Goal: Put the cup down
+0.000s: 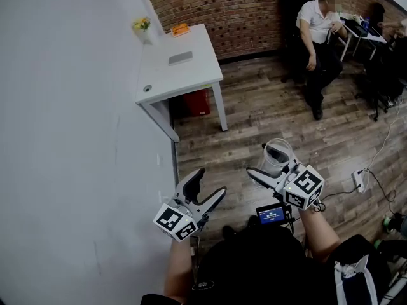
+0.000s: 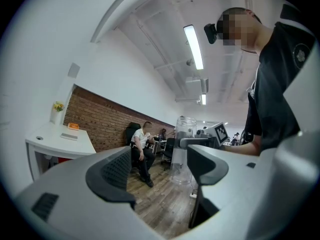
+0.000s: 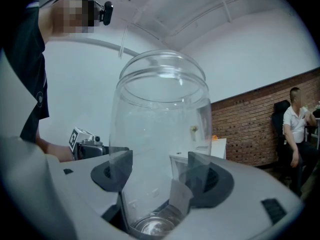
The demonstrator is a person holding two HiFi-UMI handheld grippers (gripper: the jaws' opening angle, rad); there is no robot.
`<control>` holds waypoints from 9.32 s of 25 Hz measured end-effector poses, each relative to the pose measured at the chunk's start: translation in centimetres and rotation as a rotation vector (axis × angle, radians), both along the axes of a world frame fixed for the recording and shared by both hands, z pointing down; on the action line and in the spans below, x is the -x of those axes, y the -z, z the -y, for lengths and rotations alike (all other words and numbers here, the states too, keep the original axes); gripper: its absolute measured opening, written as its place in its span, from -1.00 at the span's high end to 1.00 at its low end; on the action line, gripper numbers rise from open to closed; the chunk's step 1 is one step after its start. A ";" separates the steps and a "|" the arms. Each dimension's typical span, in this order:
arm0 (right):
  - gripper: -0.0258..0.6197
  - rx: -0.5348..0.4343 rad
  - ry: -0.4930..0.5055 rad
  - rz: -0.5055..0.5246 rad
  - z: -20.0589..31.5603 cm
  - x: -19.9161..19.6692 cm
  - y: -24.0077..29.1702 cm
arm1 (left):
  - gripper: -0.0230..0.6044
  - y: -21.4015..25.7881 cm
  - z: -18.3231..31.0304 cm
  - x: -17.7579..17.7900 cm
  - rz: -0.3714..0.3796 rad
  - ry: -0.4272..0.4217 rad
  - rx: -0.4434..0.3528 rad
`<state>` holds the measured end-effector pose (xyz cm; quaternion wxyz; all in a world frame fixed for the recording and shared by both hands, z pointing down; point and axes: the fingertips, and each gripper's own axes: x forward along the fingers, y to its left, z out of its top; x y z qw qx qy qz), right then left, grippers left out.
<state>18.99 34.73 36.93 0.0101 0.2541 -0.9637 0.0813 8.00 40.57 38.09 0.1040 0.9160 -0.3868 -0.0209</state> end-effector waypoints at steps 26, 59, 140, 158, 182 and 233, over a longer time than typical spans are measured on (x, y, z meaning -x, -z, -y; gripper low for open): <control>-0.18 0.072 -0.002 -0.032 10.6 -0.5 -4.2 | -0.20 -4.1 10.9 0.8 -0.041 0.043 0.067; -0.18 0.077 -0.068 -0.080 35.5 16.2 -3.1 | -0.20 -5.0 35.8 17.9 -0.020 0.033 0.056; -0.18 0.149 0.063 0.060 67.2 27.6 -3.2 | -0.12 -5.4 66.7 23.8 -0.031 0.017 0.157; -0.18 0.172 0.043 0.006 83.7 38.1 -12.9 | -0.12 -7.4 71.5 29.1 -0.075 0.142 0.216; -0.18 -0.079 0.105 -0.125 86.2 41.7 -14.6 | -0.12 -4.1 73.1 29.2 -0.101 0.251 0.294; 0.09 0.146 0.116 0.064 67.0 27.2 -5.2 | -0.12 -5.7 67.0 25.9 -0.079 0.102 0.104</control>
